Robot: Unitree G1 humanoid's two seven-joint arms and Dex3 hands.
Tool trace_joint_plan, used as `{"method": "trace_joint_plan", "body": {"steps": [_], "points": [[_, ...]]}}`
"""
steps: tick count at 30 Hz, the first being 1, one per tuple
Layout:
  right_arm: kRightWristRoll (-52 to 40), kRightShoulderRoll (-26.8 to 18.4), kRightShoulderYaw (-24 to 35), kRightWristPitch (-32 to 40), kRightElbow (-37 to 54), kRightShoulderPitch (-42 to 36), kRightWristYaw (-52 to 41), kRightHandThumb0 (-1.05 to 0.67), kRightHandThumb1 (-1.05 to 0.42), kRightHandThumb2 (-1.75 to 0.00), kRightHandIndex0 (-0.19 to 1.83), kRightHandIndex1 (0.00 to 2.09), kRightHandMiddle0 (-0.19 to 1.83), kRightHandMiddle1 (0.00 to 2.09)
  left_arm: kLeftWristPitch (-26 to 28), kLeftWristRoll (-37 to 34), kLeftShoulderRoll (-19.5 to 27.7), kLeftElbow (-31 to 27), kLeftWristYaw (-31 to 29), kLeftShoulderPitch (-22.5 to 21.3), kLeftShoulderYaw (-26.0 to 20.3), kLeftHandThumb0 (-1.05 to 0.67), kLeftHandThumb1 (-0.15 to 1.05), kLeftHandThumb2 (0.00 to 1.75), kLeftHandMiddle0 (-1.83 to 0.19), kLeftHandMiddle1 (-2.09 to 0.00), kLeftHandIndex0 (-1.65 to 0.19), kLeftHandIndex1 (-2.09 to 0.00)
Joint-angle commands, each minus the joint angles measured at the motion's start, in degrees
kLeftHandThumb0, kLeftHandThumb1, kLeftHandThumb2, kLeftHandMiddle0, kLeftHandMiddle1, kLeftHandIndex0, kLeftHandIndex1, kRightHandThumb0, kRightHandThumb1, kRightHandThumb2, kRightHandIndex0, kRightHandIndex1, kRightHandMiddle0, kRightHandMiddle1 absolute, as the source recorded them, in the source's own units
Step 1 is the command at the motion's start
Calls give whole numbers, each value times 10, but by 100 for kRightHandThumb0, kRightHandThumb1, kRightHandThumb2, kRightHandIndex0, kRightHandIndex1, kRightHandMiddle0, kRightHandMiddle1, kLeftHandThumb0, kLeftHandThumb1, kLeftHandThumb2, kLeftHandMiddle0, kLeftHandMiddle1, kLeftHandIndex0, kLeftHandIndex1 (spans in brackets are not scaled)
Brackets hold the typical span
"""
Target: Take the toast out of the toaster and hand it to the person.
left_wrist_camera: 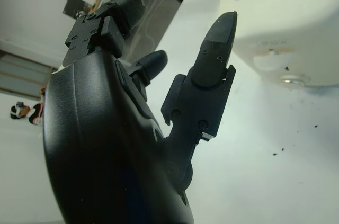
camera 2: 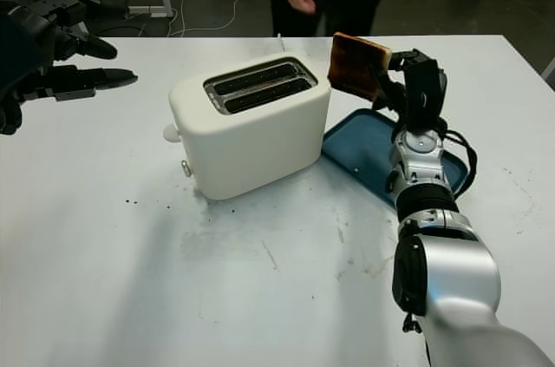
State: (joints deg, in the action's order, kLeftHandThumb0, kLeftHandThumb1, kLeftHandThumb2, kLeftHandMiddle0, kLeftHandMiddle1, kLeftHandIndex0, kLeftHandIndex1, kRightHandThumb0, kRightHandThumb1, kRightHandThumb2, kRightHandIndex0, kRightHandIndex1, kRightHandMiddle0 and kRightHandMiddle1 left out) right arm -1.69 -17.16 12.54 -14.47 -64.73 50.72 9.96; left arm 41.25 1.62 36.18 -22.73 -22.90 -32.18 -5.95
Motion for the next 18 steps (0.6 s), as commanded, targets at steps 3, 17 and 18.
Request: {"method": "trace_joint_plan", "body": {"steps": [3, 17, 18], "points": [[2, -4, 1, -9, -7, 18, 11, -41, -92, -1, 108, 164, 98, 148, -3, -5, -4, 3, 5, 3, -8, -29, 80, 0, 0, -132, -8, -89], [12, -2, -5, 17, -32, 53, 58, -43, -90, 0, 100, 175, 97, 140, -6, 1, -2, 1, 4, 4, -4, -30, 81, 0, 0, -132, -8, -90], [14, -2, -5, 15, -32, 52, 58, -43, -90, 0, 101, 175, 98, 142, -6, 1, -1, 1, 3, 4, -4, -30, 81, 0, 0, -132, -8, -90]]}}
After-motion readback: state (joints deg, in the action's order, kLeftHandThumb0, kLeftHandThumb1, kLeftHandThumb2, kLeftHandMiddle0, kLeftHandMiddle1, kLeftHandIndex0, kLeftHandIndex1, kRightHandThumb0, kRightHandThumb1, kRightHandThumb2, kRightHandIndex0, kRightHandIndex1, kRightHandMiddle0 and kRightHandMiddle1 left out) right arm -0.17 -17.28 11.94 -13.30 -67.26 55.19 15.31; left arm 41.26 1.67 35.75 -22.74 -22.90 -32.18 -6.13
